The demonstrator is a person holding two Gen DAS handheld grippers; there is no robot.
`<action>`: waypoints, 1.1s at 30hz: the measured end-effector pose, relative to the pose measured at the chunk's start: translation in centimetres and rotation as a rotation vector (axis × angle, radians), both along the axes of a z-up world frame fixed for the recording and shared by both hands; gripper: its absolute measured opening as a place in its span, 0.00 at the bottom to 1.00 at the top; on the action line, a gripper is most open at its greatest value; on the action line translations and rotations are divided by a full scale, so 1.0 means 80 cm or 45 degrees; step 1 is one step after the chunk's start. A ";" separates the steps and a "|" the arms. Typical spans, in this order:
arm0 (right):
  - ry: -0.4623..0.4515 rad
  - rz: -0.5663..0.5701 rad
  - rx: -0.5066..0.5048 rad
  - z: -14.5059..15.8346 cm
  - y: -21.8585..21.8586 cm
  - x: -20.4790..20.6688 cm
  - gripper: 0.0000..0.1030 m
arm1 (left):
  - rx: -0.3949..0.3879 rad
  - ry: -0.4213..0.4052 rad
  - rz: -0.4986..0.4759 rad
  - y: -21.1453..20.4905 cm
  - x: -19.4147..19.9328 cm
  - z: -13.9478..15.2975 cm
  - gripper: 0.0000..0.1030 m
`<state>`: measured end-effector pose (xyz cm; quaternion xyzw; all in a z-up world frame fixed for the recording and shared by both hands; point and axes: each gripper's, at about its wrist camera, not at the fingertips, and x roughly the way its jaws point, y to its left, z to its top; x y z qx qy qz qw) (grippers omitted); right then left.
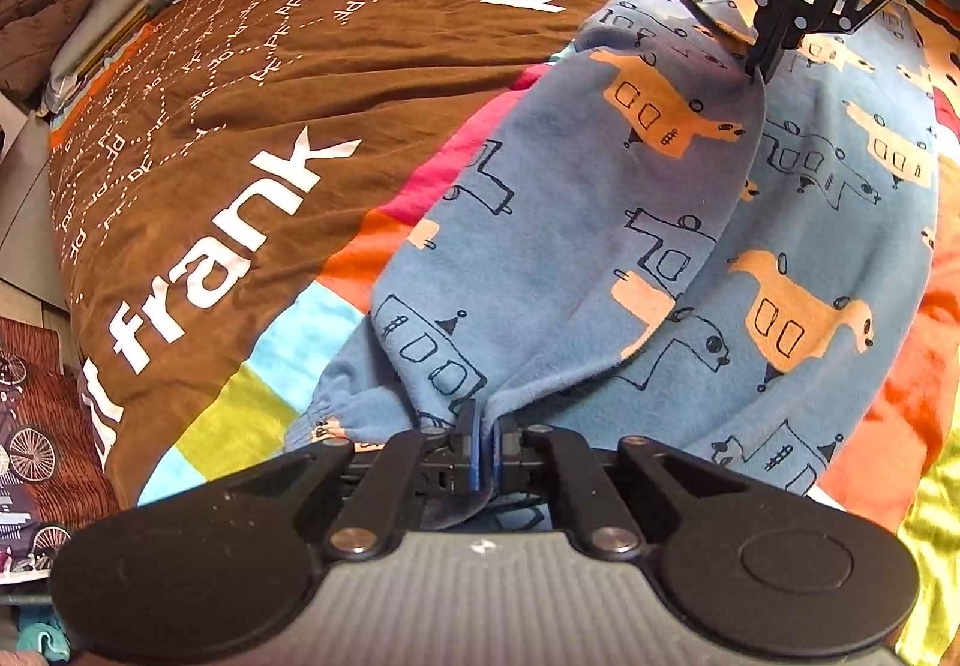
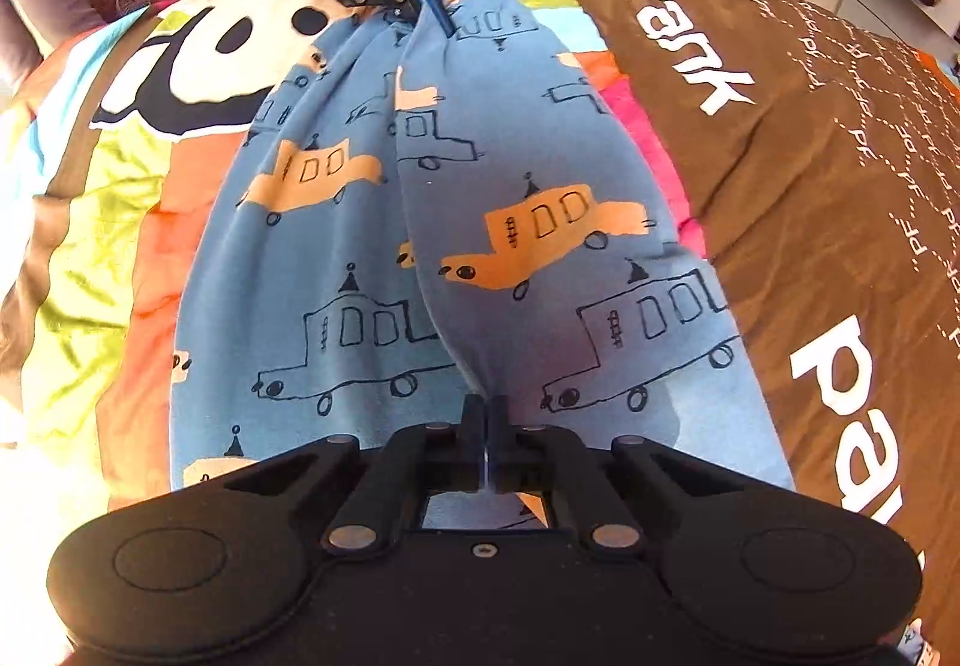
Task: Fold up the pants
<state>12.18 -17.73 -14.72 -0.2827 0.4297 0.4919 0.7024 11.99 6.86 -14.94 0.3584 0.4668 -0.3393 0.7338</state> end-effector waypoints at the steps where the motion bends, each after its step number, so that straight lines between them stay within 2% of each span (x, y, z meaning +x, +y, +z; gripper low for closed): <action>1: 0.010 -0.024 0.018 0.003 -0.002 0.002 0.00 | -0.007 0.001 0.006 0.001 0.001 0.003 0.02; 5: 0.015 -0.083 0.065 0.022 -0.010 0.003 0.00 | -0.027 -0.016 -0.001 0.005 -0.002 0.020 0.01; 13: 0.025 -0.071 0.107 0.060 -0.016 -0.023 0.00 | -0.050 -0.026 -0.023 0.013 -0.028 0.046 0.01; 21: 0.066 -0.067 0.131 0.072 -0.011 -0.059 0.00 | -0.073 -0.008 0.010 0.021 -0.061 0.056 0.01; 27: 0.101 -0.034 0.110 0.062 0.001 -0.092 0.00 | -0.047 0.019 0.013 0.023 -0.091 0.043 0.01; 33: 0.131 -0.061 0.084 0.041 0.008 -0.106 0.00 | 0.022 -0.029 -0.015 0.015 -0.106 0.013 0.01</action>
